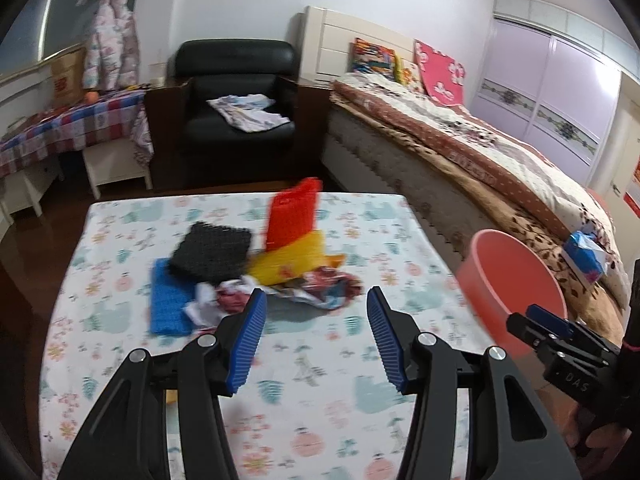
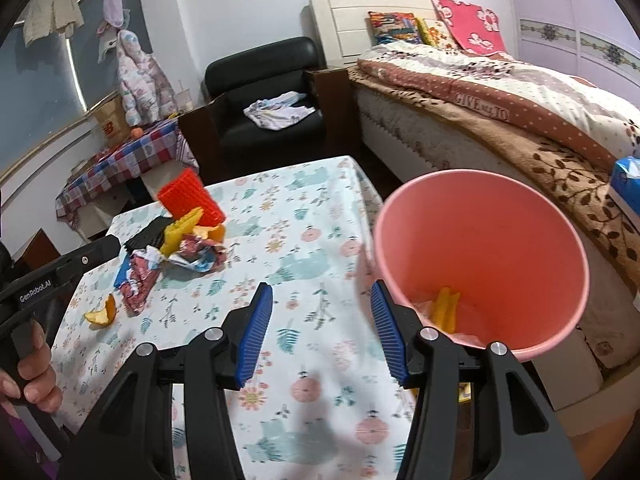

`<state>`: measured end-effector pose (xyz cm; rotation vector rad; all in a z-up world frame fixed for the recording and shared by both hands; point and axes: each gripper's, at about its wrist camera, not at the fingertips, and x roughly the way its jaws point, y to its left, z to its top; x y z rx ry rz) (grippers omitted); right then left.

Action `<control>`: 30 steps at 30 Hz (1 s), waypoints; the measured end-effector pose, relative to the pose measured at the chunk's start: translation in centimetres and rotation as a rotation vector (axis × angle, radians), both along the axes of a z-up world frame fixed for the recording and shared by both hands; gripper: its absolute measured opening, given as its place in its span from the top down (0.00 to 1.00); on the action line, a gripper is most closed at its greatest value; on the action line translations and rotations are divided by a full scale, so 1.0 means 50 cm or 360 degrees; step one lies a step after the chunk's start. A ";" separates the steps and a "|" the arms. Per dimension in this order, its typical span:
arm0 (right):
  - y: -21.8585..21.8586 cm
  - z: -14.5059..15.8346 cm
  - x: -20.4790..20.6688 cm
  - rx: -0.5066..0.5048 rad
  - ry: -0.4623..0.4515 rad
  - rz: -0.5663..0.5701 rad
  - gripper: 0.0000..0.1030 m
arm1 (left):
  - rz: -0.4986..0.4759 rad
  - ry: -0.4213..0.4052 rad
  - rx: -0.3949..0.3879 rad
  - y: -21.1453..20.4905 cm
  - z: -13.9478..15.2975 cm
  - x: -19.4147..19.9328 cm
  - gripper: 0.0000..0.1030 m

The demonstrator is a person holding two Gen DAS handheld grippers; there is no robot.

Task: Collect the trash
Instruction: 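Move both tools back to the table toward the black mesh pad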

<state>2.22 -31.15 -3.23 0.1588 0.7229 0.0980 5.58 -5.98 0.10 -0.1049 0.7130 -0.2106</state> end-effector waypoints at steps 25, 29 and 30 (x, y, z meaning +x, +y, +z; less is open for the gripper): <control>0.121 -0.012 0.106 0.0061 0.0013 0.0248 0.50 | 0.0240 0.0146 0.0034 0.173 -0.052 0.177 0.53; 0.140 -0.002 0.138 0.0085 -0.0001 0.0282 0.50 | 0.0232 0.0221 0.0026 0.178 -0.079 0.221 0.54; 0.147 0.001 0.148 0.0096 -0.0003 0.0293 0.50 | 0.0229 0.0240 0.0034 0.177 -0.087 0.230 0.55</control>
